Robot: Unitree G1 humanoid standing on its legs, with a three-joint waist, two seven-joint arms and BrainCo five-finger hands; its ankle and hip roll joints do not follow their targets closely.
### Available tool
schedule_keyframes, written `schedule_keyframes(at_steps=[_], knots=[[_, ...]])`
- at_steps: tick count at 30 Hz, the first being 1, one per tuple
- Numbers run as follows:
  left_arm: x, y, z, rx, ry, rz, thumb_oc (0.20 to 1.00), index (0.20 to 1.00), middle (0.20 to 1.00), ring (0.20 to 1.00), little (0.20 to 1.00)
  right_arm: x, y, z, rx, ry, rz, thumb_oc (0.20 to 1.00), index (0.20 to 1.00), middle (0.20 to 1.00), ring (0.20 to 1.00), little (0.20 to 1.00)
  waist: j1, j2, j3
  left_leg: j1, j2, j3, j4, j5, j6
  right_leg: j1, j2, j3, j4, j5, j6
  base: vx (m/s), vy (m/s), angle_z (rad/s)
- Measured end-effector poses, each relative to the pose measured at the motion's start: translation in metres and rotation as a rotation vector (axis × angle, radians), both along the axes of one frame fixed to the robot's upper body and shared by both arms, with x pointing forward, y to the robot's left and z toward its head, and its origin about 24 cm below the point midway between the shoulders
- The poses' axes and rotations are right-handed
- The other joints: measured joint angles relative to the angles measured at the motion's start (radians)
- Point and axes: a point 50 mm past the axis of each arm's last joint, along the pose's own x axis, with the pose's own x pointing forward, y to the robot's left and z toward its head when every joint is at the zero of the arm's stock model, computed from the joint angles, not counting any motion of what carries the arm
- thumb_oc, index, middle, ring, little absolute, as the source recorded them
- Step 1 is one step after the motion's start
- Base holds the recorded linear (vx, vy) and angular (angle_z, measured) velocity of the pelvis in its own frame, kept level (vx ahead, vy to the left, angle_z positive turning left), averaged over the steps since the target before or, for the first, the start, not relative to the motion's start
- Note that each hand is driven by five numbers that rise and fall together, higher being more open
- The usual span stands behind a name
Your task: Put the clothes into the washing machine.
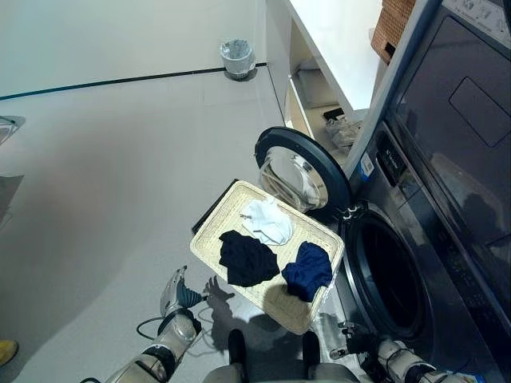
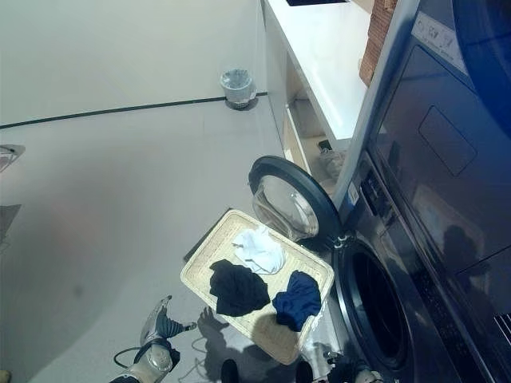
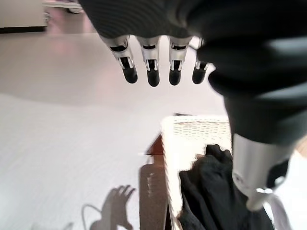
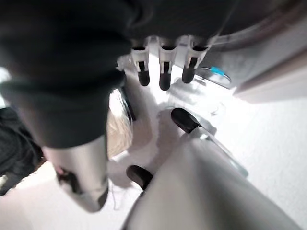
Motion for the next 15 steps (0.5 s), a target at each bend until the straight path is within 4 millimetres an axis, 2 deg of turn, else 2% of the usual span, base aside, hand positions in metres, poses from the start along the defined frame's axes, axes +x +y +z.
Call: schedule_keyframes(at_steps=[1, 2, 3, 4, 7, 11, 12, 15], knots=[[0.013, -0.004, 0.011, 0.001, -0.037, -0.012, 1.0, 1.0, 1.0, 1.0, 1.0, 0.011, 0.004, 0.007, 0.001, -0.03, 0.014, 1.0, 1.0, 1.0, 1.0, 1.0, 0.0, -0.002, 0.04, 0.001, -0.007, 0.009, 0.006, 0.002, 0.005, -0.004, -0.008, 0.005, 0.004, 0.001, 0.003, -0.16, 0.09, -0.1], [0.02, -0.005, 0.017, 0.0, -0.062, -0.011, 1.0, 1.0, 1.0, 1.0, 1.0, 0.017, 0.009, 0.011, 0.002, -0.049, 0.033, 1.0, 1.0, 1.0, 1.0, 1.0, -0.003, -0.006, 0.051, -0.008, -0.009, 0.012, 0.015, 0.0, 0.004, -0.023, -0.013, 0.007, 0.016, 0.001, 0.004, -0.17, 0.098, -0.29], [0.029, -0.001, 0.027, 0.015, -0.088, -0.004, 1.0, 1.0, 1.0, 1.0, 1.0, 0.027, 0.014, 0.017, -0.008, -0.073, 0.061, 1.0, 1.0, 1.0, 1.0, 1.0, 0.003, -0.017, 0.062, -0.053, -0.008, 0.016, 0.061, -0.023, -0.002, -0.079, -0.016, 0.018, 0.068, -0.013, 0.005, -0.13, 0.081, -0.4], [0.04, 0.006, 0.041, 0.046, -0.118, 0.001, 1.0, 1.0, 1.0, 1.0, 1.0, 0.044, 0.022, 0.031, -0.006, -0.131, 0.084, 1.0, 1.0, 1.0, 1.0, 1.0, 0.002, -0.024, 0.091, -0.092, -0.011, 0.016, 0.095, -0.039, 0.008, -0.131, -0.019, 0.03, 0.111, -0.022, 0.005, -0.07, 0.051, -0.41], [0.058, 0.014, 0.065, 0.045, -0.183, 0.027, 1.0, 1.0, 1.0, 1.0, 1.0, 0.065, 0.036, 0.049, 0.01, -0.213, 0.106, 1.0, 1.0, 1.0, 1.0, 1.0, -0.019, -0.03, 0.122, -0.156, -0.021, 0.027, 0.13, -0.043, 0.016, -0.207, -0.03, 0.05, 0.161, -0.026, 0.01, -0.06, 0.04, -0.13], [0.072, 0.015, 0.085, 0.047, -0.238, 0.026, 1.0, 1.0, 1.0, 1.0, 1.0, 0.068, 0.044, 0.051, 0.014, -0.225, 0.126, 1.0, 1.0, 1.0, 1.0, 1.0, -0.03, -0.041, 0.13, -0.196, -0.023, 0.044, 0.163, -0.057, 0.024, -0.259, -0.034, 0.069, 0.193, -0.029, 0.014, -0.04, 0.034, -0.15], [0.078, 0.016, 0.096, 0.05, -0.267, 0.025, 1.0, 1.0, 1.0, 1.0, 1.0, 0.07, 0.045, 0.054, 0.015, -0.243, 0.128, 1.0, 1.0, 1.0, 1.0, 1.0, -0.035, -0.043, 0.13, -0.23, -0.024, 0.05, 0.174, -0.059, 0.023, -0.293, -0.034, 0.078, 0.197, -0.03, 0.017, -0.02, 0.016, -0.13], [0.084, 0.019, 0.106, 0.056, -0.289, 0.033, 1.0, 1.0, 1.0, 1.0, 1.0, 0.069, 0.044, 0.053, 0.006, -0.244, 0.124, 1.0, 1.0, 1.0, 1.0, 1.0, -0.058, -0.045, 0.131, -0.29, -0.023, 0.057, 0.197, -0.058, 0.027, -0.35, -0.035, 0.088, 0.205, -0.018, 0.019, 0.0, 0.011, -0.09]])
